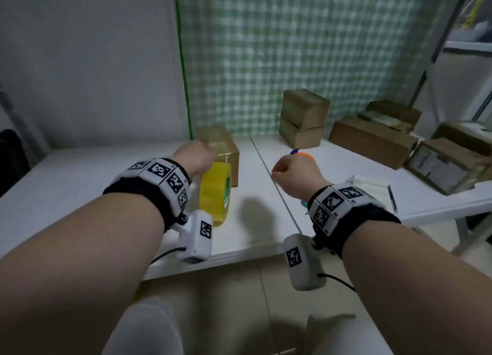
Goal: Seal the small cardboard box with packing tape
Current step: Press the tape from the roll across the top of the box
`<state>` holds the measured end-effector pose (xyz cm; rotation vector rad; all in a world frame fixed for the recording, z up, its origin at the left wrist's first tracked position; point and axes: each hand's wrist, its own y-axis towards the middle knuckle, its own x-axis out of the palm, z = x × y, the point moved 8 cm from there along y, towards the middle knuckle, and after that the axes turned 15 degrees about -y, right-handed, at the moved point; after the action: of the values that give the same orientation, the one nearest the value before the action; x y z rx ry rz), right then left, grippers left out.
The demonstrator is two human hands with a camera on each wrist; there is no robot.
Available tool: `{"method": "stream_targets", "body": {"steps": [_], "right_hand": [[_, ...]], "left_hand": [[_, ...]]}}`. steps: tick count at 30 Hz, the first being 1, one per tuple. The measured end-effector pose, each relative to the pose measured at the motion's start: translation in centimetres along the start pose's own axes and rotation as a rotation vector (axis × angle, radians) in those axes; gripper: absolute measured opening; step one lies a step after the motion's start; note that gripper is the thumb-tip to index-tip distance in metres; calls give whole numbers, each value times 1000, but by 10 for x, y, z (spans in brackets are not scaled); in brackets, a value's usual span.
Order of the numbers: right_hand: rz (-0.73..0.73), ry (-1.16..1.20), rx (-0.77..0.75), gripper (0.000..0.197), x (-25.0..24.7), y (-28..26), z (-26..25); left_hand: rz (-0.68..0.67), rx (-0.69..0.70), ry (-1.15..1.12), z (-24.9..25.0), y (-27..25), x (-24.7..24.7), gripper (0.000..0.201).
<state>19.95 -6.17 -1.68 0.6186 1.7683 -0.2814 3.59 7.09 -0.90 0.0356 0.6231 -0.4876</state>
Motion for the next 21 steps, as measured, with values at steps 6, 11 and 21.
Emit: {"method": "stream_targets", "body": {"steps": [6,11,21], "right_hand": [[-96,114,68,34,45,43,-8],[-156,262,57,54,66,76,-28],[76,288,43,42,55,72,-18]], "left_hand": [[-147,-161,-322,-30,25,29,60],[-191,-149,-363,-30,45,34,69],[-381,-95,-247,-23,36,43,83]]}}
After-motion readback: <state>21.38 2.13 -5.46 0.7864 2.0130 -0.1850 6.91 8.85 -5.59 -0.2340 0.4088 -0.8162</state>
